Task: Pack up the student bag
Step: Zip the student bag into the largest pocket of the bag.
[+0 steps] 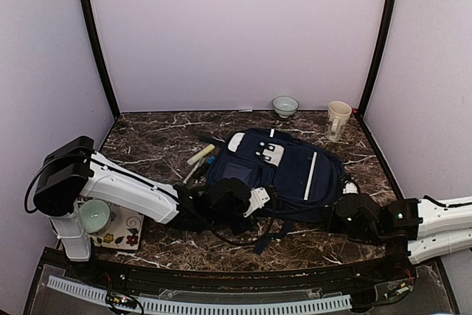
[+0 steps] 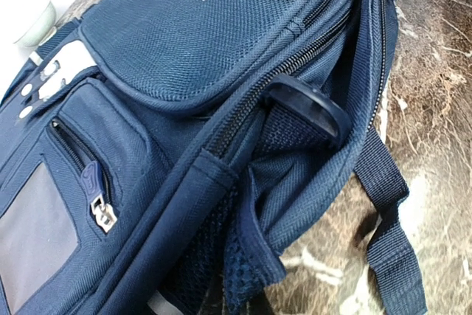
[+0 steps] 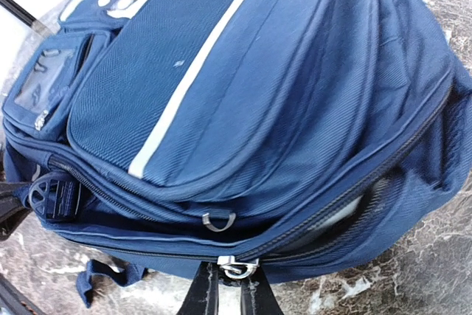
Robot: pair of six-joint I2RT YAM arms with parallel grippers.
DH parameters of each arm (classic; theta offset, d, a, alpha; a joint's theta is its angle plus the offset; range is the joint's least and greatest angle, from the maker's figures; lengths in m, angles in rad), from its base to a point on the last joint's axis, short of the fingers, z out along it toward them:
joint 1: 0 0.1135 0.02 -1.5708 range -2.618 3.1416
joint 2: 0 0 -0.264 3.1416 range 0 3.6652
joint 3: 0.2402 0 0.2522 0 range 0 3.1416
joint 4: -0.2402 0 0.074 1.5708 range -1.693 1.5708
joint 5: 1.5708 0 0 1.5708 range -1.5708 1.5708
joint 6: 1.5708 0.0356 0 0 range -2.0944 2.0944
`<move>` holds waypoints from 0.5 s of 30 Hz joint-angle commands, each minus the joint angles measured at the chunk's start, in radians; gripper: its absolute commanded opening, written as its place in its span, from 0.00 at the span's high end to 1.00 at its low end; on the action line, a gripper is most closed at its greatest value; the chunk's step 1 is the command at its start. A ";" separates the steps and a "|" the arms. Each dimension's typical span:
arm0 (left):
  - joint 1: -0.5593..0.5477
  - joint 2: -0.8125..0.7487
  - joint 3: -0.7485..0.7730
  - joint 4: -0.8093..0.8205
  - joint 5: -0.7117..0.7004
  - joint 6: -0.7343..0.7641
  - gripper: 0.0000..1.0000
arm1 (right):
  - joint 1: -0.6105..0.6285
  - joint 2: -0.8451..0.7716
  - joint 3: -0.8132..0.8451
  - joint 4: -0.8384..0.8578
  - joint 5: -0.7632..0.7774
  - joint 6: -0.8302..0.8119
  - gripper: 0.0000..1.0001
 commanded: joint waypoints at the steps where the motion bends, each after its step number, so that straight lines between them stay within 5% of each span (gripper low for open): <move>1: 0.003 -0.110 -0.066 0.011 -0.090 -0.038 1.00 | -0.035 -0.068 -0.022 -0.075 0.021 -0.006 1.00; 15: 0.004 -0.150 -0.238 0.096 -0.158 -0.069 1.00 | -0.054 -0.153 -0.053 -0.124 -0.029 0.056 1.00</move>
